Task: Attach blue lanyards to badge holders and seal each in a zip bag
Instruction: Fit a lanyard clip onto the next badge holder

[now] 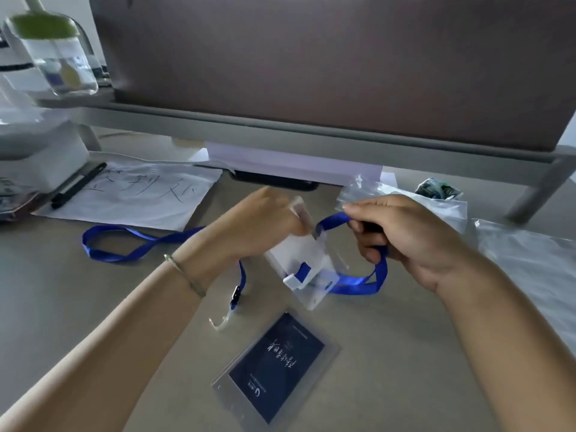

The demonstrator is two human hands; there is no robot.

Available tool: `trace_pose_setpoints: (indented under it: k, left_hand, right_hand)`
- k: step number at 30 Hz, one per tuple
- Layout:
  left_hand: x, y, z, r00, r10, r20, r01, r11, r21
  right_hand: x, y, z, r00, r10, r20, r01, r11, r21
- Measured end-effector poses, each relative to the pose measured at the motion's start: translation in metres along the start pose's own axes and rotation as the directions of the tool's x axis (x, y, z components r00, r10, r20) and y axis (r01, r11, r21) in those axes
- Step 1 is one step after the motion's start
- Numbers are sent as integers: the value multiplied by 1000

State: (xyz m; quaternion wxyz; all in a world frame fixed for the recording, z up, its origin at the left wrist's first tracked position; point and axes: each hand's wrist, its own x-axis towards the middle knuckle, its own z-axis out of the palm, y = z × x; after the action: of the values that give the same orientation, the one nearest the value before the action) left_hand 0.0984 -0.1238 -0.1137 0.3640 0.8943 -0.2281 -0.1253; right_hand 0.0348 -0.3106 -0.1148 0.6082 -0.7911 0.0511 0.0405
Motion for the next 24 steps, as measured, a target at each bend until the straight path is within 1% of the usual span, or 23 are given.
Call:
trace_pose_setpoints:
  k: [2,4,6,8,10,11,12,14,16,18,20,22,24]
  left_hand:
    - [0,1,3,982,30,-186,-30,1000,-1]
    - [0,4,6,939,59,-338,-62,998,-1]
    - [0,3,6,903,45,-427,-98,990,-101]
    - [3,-2,5,871,-14,-492,-123,962,-246]
    - [6,-8,3,855,-85,-512,-132,918,-374]
    - [8,-10,2,859,-124,-497,-132,884,-449]
    - [9,-12,1,871,-163,-463,-134,829,-543]
    - [12,-14,0,899,-242,-364,-114,674,-730]
    - [15,-16,-3,912,-306,-273,-80,519,-851]
    - [18,-15,-7,919,-338,-202,-60,386,-921]
    - [19,-14,-10,922,-354,-154,-48,289,-956]
    - [18,-13,-14,921,-369,-126,-41,231,-972]
    - [18,-13,-17,939,-335,-80,-13,195,-981]
  right_hand:
    - [-5,-9,6,999,-45,-13,45,998,42]
    - [-8,-13,16,997,-76,2,76,995,65]
    - [-9,-13,25,995,-90,35,88,994,61]
    - [-9,-11,33,994,-87,65,83,995,59]
    - [-9,-10,40,993,-80,92,76,996,50]
    - [-10,-10,43,992,-75,96,71,996,47]
    - [-10,-10,45,993,-70,97,66,997,46]
    - [-9,-9,46,995,-48,93,43,998,52]
    - [-7,-7,46,995,-29,97,25,999,45]
    - [-5,-4,45,993,-25,119,19,999,48]
    - [-2,0,42,987,-20,161,10,998,67]
    - [0,4,37,974,-16,226,-2,997,79]
    - [2,8,30,955,-13,295,-16,995,97]
